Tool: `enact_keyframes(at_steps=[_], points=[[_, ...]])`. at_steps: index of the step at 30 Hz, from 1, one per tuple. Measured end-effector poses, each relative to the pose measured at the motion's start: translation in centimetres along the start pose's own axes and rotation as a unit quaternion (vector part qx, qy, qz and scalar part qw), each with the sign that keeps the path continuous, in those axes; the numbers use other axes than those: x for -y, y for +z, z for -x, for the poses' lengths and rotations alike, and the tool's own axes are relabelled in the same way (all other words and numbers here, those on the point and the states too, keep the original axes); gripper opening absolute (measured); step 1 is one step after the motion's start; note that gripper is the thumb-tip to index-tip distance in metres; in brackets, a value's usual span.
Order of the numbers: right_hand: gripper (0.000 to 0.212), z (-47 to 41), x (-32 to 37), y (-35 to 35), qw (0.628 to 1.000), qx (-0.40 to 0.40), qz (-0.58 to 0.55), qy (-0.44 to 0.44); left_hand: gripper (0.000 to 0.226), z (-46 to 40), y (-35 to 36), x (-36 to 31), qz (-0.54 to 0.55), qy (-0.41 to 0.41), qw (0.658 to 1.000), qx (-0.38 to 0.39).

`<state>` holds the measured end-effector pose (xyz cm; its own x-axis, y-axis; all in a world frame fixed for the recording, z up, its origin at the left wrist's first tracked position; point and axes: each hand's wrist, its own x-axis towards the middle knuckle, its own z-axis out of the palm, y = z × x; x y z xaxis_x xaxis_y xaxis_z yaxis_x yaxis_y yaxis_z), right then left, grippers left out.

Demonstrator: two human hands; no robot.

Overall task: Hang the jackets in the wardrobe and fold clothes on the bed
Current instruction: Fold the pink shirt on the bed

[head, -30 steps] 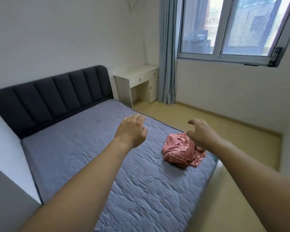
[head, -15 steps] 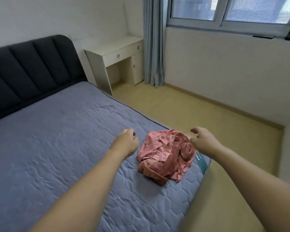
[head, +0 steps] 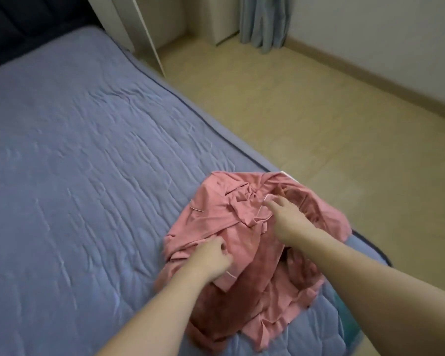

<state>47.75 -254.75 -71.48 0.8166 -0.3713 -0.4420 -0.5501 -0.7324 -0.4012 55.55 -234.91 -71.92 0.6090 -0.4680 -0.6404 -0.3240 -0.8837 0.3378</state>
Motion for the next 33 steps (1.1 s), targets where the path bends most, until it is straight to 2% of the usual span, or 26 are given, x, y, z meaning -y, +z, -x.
enact_keyframes(at_steps=[3,4,6,8,10,11,12,14,15,16,17,19,21,23,26,27,30,33], points=[[0.064,-5.0,-3.2,3.5,0.993,0.011,0.107,-0.045,0.078,-4.0,5.4,-0.5,-0.047,-0.055,0.994,0.078],[0.062,-6.1,-3.9,4.6,0.990,0.007,0.133,-0.053,0.081,-4.7,6.7,-0.6,-0.075,-0.066,0.992,0.082],[0.057,-7.3,-4.5,6.2,0.985,-0.012,0.160,-0.058,0.058,-5.4,8.2,-0.2,-0.138,-0.052,0.989,0.033],[0.052,-7.9,-4.6,6.8,0.985,-0.027,0.162,-0.060,0.030,-5.5,8.3,0.4,-0.136,-0.021,0.990,-0.026],[0.048,-8.0,-4.2,6.2,0.981,-0.031,0.179,-0.074,0.021,-5.2,7.1,1.4,-0.003,-0.017,0.998,-0.055],[0.046,-8.0,-3.9,5.4,0.978,-0.030,0.187,-0.081,0.021,-4.9,6.0,2.0,0.081,-0.044,0.993,-0.068],[0.044,-8.0,-3.4,4.4,0.976,-0.023,0.197,-0.084,0.022,-4.5,4.6,2.6,0.161,-0.084,0.978,-0.100],[0.037,-8.1,-1.8,1.8,0.980,0.008,0.186,-0.075,0.023,-3.6,1.4,4.2,0.305,-0.162,0.918,-0.195],[0.031,-8.1,-0.6,0.3,0.991,0.031,0.120,-0.056,0.024,-2.9,-0.3,5.0,0.368,-0.191,0.881,-0.229],[0.024,-7.9,0.8,-1.2,0.998,0.057,0.005,-0.016,0.025,-2.1,-1.9,5.8,0.421,-0.213,0.844,-0.253],[0.018,-7.6,2.5,-2.5,0.989,0.075,-0.122,0.031,0.025,-1.2,-3.5,6.6,0.462,-0.230,0.813,-0.270],[0.018,-6.9,6.0,-4.5,0.951,0.025,-0.293,0.091,0.022,1.0,-6.3,8.0,0.514,-0.251,0.760,-0.309],[0.023,-6.0,9.7,-5.6,0.922,-0.034,-0.370,0.111,0.018,3.6,-8.9,9.2,0.546,-0.268,0.712,-0.352],[0.022,-4.7,14.3,-6.0,0.910,-0.045,-0.397,0.111,0.016,6.6,-11.5,10.9,0.576,-0.284,0.663,-0.385],[0.009,-2.2,22.4,-5.7,0.907,-0.028,-0.409,0.094,0.019,12.0,-15.4,14.8,0.617,-0.289,0.595,-0.427],[0.002,-1.2,25.6,-5.6,0.900,-0.019,-0.427,0.087,0.019,14.0,-16.8,16.6,0.622,-0.287,0.582,-0.439],[0.015,2.1,36.0,-4.6,0.888,0.004,-0.457,0.051,0.015,20.8,-20.3,23.4,0.622,-0.291,0.549,-0.476],[0.016,5.7,46.4,-2.0,0.885,0.042,-0.463,-0.004,0.012,28.0,-22.0,31.9,0.607,-0.314,0.506,-0.526]])
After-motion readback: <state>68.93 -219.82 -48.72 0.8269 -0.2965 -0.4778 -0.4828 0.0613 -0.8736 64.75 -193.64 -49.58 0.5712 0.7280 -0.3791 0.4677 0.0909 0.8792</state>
